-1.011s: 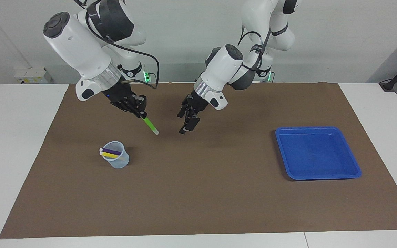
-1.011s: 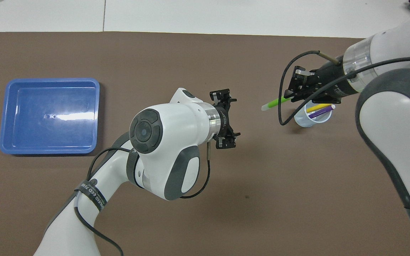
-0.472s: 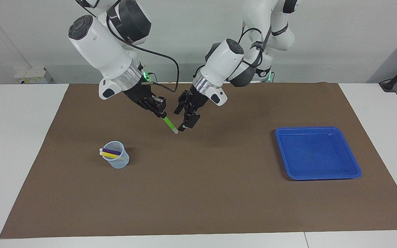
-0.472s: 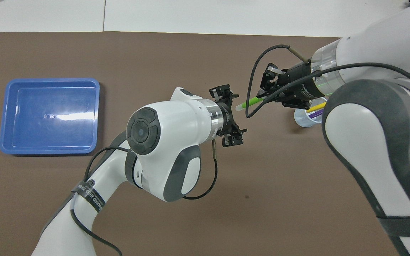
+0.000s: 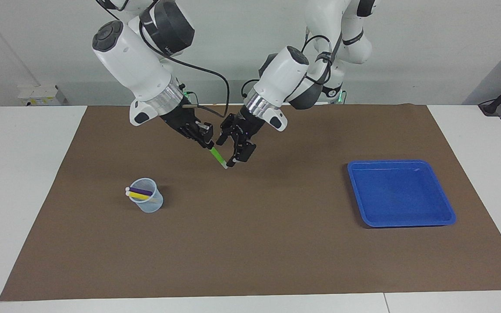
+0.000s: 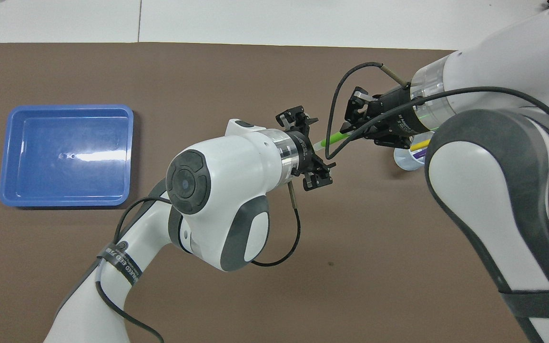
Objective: Right arm passes pens to left for tray arrangement
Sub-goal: 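Pass the green pen from the right gripper into the left gripper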
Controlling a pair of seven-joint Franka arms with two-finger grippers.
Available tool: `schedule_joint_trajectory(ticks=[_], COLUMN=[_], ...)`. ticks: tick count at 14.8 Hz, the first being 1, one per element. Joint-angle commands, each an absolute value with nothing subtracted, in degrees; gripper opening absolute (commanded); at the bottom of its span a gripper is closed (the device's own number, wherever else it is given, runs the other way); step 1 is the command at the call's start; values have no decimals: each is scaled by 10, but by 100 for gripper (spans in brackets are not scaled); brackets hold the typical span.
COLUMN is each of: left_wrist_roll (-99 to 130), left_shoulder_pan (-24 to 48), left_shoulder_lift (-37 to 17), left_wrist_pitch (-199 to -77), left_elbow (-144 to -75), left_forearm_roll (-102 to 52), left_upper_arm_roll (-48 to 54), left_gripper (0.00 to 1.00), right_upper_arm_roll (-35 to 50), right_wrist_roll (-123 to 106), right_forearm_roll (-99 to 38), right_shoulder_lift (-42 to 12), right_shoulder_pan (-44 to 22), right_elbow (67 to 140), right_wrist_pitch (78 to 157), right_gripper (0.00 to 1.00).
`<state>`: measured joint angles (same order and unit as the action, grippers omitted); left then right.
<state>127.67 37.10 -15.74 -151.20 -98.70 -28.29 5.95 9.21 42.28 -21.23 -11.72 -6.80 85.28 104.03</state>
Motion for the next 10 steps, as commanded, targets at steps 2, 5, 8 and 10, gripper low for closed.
schedule_joint_trajectory(ticks=[2, 5, 8, 10], left_wrist_roll=[1298, 1301, 1297, 1296], left_shoulder_pan=[393, 401, 401, 401], left_shoulder_lift=[-160, -163, -163, -163], left_wrist_pitch=[-1540, -1561, -1561, -1558], left_elbow=[-990, -996, -996, -997], left_forearm_roll=[-283, -282, -280, -277], left_upper_arm_roll=[52, 52, 52, 52], left_gripper=[98, 90, 81, 71], right_upper_arm_roll=[94, 94, 94, 94], right_wrist_roll=[431, 431, 431, 431], right_forearm_roll=[-226, -226, -226, -226], right_shoulder_lift=[-111, -109, -109, -108], right_shoulder_pan=[-67, -67, -67, -67], right_elbow=[865, 869, 870, 871], right_wrist_pitch=[1053, 1054, 1054, 1054], right_gripper=[12, 12, 12, 12])
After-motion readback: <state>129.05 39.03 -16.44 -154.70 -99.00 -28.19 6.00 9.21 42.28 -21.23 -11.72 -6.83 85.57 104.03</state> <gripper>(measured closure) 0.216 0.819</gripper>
